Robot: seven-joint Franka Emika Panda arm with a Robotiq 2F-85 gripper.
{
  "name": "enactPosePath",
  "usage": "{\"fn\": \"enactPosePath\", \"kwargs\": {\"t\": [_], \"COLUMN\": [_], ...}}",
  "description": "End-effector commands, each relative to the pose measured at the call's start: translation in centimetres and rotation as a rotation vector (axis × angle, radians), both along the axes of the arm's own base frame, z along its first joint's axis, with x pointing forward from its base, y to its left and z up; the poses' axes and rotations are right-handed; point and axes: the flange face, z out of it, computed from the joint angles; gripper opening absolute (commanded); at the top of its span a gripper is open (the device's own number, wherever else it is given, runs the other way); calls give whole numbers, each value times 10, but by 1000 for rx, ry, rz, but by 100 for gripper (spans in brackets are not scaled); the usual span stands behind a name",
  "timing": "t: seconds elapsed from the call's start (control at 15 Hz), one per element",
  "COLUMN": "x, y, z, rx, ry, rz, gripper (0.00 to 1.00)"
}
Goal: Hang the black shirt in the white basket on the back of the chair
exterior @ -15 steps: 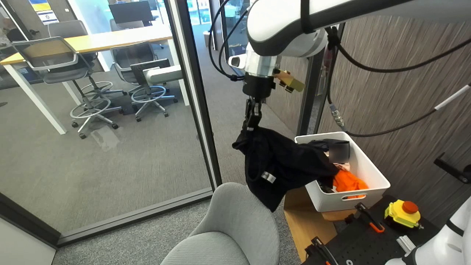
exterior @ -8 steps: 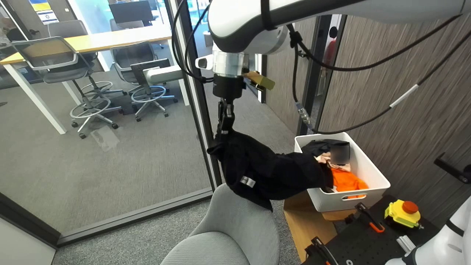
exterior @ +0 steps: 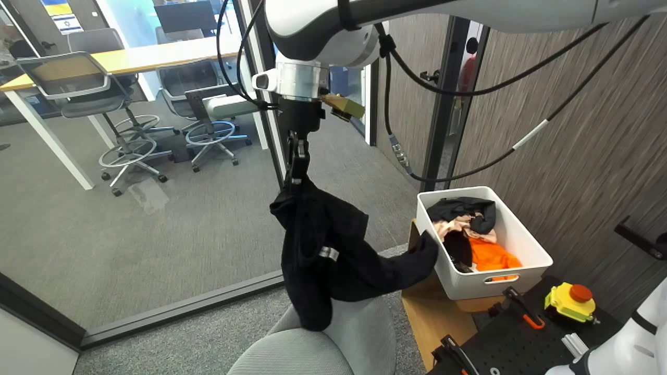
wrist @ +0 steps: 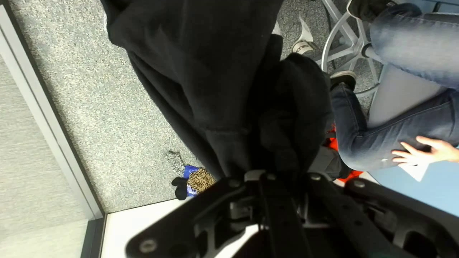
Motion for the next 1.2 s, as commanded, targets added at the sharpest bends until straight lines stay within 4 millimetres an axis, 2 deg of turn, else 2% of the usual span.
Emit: {"fn": "enactPosePath", "kwargs": {"t": [0.0, 0.27, 0.47, 0.73, 0.93, 1.13], "x": [22, 36, 36, 14, -11, -29], "y": [1, -7, 5, 44, 72, 89], "z": [-20, -73, -115, -171, -223, -271], "rx": [24, 8, -26, -49, -73, -114], "ry": [59, 147, 216, 345, 452, 526], "rz": [12, 2, 12, 84, 142, 176], "gripper": [7, 7, 8, 8, 8, 8]}}
